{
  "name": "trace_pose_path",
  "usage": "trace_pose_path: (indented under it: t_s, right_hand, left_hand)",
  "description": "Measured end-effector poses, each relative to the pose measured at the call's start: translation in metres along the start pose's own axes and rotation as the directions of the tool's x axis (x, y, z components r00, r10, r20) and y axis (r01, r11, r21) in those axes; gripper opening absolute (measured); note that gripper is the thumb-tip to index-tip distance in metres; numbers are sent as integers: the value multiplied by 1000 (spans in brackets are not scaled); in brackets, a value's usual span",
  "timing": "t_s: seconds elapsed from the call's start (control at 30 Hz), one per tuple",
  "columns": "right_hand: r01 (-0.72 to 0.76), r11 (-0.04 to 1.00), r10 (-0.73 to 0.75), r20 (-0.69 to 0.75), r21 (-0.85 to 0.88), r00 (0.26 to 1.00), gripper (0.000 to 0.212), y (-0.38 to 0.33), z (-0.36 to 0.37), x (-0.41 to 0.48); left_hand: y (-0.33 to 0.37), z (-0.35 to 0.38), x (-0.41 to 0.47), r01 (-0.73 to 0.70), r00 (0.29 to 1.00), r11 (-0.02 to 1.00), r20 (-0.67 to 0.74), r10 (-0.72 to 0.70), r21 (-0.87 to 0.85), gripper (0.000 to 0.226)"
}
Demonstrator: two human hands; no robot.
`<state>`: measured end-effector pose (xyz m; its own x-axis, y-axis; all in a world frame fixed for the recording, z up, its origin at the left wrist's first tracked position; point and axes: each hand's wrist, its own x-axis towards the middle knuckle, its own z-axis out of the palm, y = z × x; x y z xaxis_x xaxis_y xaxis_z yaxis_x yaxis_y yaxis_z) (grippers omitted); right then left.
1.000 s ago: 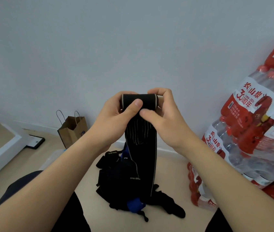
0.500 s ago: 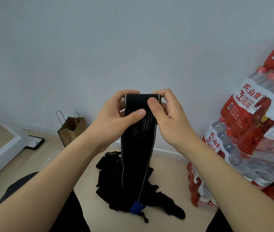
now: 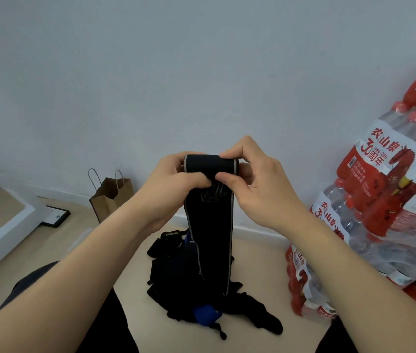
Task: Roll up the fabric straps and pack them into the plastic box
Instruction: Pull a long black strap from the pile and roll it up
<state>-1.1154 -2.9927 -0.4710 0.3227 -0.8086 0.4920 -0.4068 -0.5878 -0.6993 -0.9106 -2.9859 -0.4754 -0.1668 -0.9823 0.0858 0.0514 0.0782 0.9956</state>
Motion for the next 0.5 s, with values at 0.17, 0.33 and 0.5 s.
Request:
trace_pose_path:
  t_s: [0.17,0.33,0.5]
  right_hand:
    - [34,999,-34,-32,1,999,26,1,-4,-2]
    - [-181,971,183,1,159,983,35,4,-10,0]
    - [-230,954,232,12,191,973,18,4,-7,4]
  left_hand:
    - [-1,2,0,-55,998,997,32,57,-62,30]
    - [-2,0,0,-152,988,988,11,151,36,40]
    - [0,-3,1,-169,985,981,54,165,91,42]
